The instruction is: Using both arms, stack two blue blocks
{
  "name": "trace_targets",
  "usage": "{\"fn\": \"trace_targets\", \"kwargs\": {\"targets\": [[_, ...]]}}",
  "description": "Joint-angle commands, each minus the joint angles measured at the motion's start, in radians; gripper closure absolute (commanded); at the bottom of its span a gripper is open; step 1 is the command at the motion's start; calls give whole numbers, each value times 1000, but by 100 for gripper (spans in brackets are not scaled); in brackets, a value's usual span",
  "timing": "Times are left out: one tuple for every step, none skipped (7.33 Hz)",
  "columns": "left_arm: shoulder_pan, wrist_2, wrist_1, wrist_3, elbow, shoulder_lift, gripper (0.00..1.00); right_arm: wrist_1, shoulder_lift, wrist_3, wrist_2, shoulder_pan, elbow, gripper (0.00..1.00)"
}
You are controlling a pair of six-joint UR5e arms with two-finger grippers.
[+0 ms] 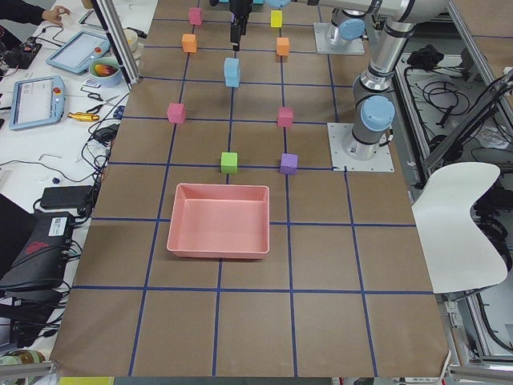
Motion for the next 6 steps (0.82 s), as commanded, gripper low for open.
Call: {"fn": "trace_targets", "kwargs": {"targets": [[-2,-2,0,-6,1,-16,0,0,0,6,5,0,0,0],[-2,1,0,-6,1,-10,0,0,0,6,5,0,0,0],[1,1,-2,-5,3,4,0,0,0,6,2,0,0,0],[0,-2,0,-3,-11,-6,0,0,0,6,2,0,0,0],[-2,-7,6,-15,-11,-22,0,0,0,6,0,0,0,0],[-2,-6,7,-19,-13,-16,0,0,0,6,0,0,0,0]]}}
